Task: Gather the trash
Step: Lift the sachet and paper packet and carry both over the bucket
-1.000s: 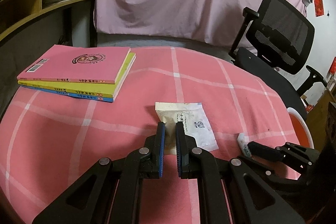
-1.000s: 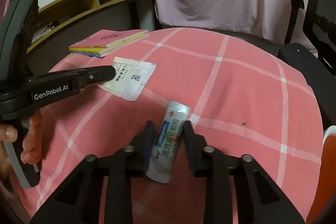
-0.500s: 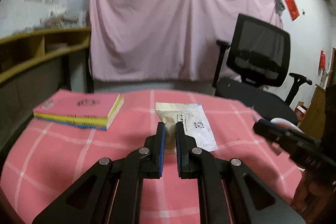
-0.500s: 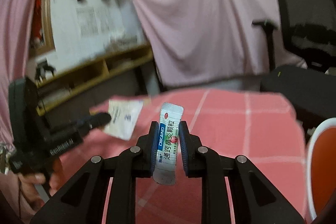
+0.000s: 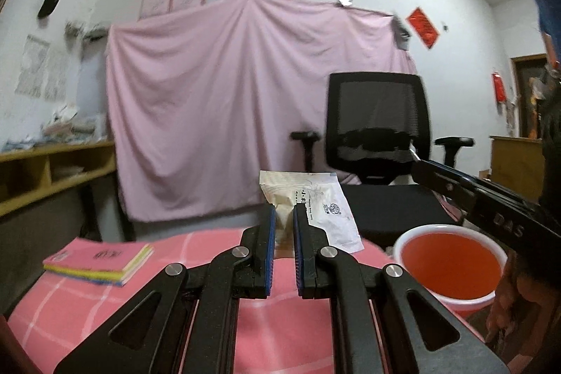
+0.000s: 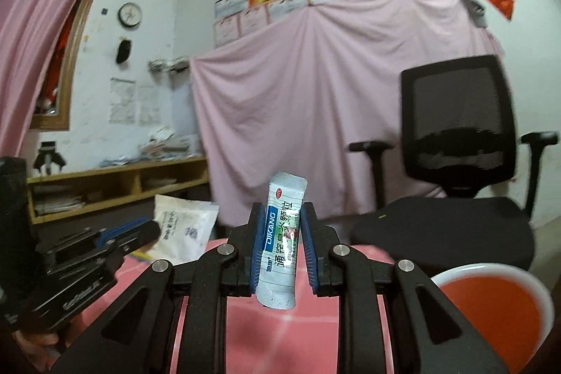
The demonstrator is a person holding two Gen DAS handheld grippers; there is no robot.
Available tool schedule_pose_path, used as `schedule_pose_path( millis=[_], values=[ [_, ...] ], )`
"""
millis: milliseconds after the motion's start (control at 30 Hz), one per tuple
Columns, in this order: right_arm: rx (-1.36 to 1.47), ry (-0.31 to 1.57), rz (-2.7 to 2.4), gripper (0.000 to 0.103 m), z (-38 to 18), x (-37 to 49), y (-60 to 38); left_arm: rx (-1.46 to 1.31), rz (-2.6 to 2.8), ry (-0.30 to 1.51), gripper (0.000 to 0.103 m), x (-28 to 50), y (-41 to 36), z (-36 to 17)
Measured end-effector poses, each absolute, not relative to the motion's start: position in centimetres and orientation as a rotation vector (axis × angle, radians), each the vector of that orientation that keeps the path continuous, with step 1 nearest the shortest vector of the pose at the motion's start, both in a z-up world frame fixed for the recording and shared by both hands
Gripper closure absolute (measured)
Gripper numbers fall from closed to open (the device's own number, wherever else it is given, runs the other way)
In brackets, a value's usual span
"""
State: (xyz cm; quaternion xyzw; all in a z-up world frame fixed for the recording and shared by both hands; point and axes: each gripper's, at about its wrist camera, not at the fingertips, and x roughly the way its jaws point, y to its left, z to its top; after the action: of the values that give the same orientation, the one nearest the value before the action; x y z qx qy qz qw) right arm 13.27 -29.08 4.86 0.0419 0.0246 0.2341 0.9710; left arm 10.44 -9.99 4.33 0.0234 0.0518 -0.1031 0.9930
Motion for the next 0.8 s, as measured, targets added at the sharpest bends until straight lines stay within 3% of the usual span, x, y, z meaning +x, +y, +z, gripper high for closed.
schedule_pose_path(
  millis=[500, 800],
  values=[
    [0.241, 0.076, 0.25, 0.083, 4.2, 14.7, -39.1, 0.057, -0.435, 0.112, 0.096, 14.5, -21.1, 6.6],
    [0.34, 0.18, 0.162, 0.083, 2.5, 16.3, -42.3, 0.035, -0.545, 0.266, 0.096, 17.6, -26.3, 6.2]
  ],
)
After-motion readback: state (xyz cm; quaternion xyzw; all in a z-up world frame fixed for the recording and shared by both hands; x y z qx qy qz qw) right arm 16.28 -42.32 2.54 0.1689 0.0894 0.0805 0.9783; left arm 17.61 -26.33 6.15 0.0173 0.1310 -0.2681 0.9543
